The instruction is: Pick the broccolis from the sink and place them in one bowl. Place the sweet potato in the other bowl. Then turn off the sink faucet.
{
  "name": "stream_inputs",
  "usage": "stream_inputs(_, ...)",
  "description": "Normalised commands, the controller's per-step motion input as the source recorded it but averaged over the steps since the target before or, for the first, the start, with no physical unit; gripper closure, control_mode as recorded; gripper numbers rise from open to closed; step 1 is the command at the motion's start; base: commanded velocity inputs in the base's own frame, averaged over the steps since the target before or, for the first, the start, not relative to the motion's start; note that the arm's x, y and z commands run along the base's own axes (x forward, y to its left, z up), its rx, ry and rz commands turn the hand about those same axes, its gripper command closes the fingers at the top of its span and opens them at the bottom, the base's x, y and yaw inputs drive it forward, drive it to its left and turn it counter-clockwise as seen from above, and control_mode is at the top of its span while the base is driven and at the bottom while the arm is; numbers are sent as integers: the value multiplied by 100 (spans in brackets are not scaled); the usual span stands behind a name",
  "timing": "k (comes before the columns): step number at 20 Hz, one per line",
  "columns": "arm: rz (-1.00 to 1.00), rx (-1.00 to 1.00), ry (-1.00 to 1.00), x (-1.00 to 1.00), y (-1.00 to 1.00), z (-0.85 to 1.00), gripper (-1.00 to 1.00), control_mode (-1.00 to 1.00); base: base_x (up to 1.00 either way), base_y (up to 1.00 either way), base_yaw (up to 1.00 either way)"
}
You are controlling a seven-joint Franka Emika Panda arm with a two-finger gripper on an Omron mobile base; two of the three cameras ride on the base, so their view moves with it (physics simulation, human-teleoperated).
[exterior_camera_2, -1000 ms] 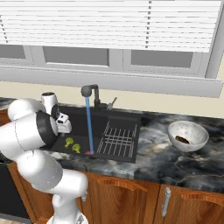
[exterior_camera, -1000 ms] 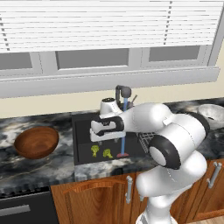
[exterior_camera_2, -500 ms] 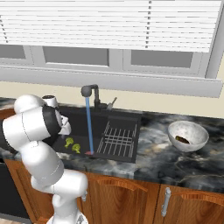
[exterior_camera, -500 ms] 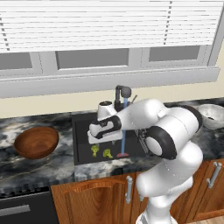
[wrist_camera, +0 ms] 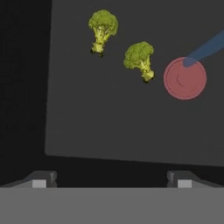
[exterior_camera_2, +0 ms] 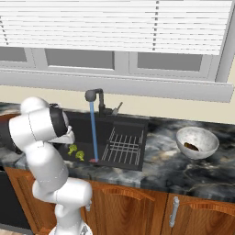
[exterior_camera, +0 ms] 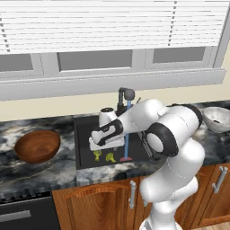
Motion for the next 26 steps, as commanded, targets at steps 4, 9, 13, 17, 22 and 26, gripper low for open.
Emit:
stream_inputs(4, 0, 0, 0, 7, 0, -18, -100, -100, 0, 0, 0)
stream_inputs(9, 0, 0, 0, 7, 0, -16, -100, -100, 0, 0, 0)
stream_inputs(13, 0, 0, 0, 14, 0, -12, -100, -100, 0, 0, 0)
stream_inputs(17, 0, 0, 0, 13, 0, -10, -100, -100, 0, 0, 0)
stream_inputs(22, 0, 0, 0, 13, 0, -12, -100, -100, 0, 0, 0)
stream_inputs(26, 0, 0, 0, 18, 0, -16, -100, -100, 0, 0, 0)
